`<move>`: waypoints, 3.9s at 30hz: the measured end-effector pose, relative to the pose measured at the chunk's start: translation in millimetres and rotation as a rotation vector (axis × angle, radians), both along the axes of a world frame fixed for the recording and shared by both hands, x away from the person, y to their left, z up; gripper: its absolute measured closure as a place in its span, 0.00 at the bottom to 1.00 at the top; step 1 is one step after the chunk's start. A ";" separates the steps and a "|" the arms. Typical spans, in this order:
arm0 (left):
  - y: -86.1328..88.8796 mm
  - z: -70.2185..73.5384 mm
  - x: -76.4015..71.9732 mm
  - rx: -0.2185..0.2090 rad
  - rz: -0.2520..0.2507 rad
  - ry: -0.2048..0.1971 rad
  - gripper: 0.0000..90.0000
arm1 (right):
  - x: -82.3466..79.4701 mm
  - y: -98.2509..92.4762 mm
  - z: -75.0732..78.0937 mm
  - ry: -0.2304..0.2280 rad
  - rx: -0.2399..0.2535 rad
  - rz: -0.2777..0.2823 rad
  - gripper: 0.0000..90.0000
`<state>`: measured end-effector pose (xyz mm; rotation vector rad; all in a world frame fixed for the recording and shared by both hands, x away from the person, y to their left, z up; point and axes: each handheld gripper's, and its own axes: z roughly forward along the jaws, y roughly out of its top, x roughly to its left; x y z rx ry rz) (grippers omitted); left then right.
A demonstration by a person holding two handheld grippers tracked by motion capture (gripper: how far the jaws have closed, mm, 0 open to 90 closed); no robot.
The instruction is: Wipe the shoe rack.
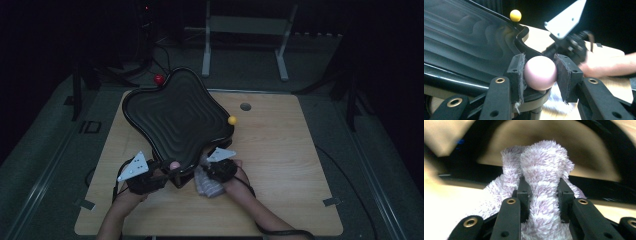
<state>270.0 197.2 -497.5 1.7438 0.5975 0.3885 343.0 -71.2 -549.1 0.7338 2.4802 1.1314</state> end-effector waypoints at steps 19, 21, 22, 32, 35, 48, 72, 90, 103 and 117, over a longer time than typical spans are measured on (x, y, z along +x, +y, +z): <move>0.7 -0.6 -0.4 -0.003 0.000 -0.003 0.67 | 33.2 -23.0 -0.8 -0.039 0.014 -0.021 0.78; 0.5 -0.6 -0.5 -0.002 0.000 -0.003 0.67 | 46.3 -34.8 -0.3 -0.047 0.002 -0.069 0.78; 0.3 -0.5 -0.6 -0.001 0.000 -0.003 0.67 | 53.1 -40.6 -0.1 -0.038 0.008 -0.093 0.78; -6.8 0.9 -9.6 0.019 0.060 -0.016 0.61 | 73.7 -60.3 -0.3 -0.017 0.018 -0.198 0.78; -13.4 0.4 -19.7 0.042 0.104 -0.040 0.57 | 74.8 -61.6 -0.6 -0.002 0.033 -0.197 0.78; -19.9 -22.0 -67.0 0.043 0.381 -0.099 0.53 | 74.5 -60.3 -0.2 0.002 0.026 -0.199 0.78; -50.5 -51.7 -39.0 0.065 0.412 0.009 0.83 | 72.7 -58.9 4.0 0.000 0.030 -0.192 0.78; -28.4 -56.2 -45.7 0.039 0.470 -0.008 0.83 | 48.7 -68.0 7.7 -0.081 0.040 -0.153 0.79; 14.3 -57.9 -34.7 0.052 0.405 -0.029 0.82 | 37.4 -88.6 13.2 -0.132 0.100 -0.148 0.79; 36.1 -59.3 -21.9 0.003 0.274 0.007 0.82 | 53.8 -80.2 11.4 -0.152 0.145 -0.041 0.70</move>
